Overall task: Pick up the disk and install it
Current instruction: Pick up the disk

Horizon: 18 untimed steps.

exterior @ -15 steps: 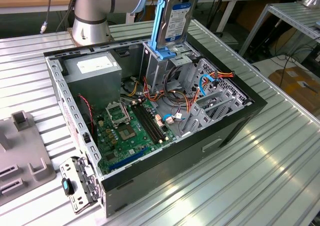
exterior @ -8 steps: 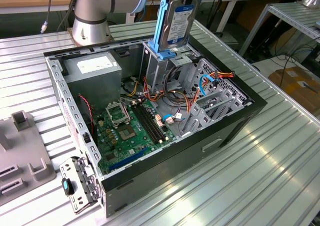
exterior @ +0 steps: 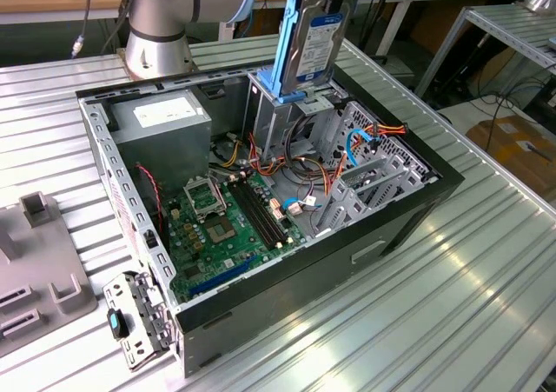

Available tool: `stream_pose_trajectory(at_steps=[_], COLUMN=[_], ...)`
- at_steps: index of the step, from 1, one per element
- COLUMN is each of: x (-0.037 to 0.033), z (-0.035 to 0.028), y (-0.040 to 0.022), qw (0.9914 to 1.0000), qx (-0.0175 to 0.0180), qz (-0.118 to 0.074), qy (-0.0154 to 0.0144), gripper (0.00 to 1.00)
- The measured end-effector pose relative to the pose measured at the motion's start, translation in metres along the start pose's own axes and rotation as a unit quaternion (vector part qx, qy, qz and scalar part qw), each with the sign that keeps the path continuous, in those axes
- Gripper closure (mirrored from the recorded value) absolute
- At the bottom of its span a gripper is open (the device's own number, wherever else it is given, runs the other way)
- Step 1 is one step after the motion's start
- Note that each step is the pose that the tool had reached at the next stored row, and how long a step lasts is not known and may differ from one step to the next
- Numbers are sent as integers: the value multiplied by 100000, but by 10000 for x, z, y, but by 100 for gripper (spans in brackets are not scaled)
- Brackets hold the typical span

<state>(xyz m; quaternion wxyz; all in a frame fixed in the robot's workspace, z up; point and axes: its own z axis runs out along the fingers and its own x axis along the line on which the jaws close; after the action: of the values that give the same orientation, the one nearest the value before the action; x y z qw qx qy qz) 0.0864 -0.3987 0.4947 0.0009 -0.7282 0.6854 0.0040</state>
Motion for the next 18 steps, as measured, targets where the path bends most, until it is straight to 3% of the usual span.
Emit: stream_pose_trajectory(at_steps=[7, 18], x=[81, 96], z=[0, -1], y=[5, 6], qw=[100000, 100000], qx=[0, -2], qz=[3, 0], qy=[-7, 2], gripper=[65, 65])
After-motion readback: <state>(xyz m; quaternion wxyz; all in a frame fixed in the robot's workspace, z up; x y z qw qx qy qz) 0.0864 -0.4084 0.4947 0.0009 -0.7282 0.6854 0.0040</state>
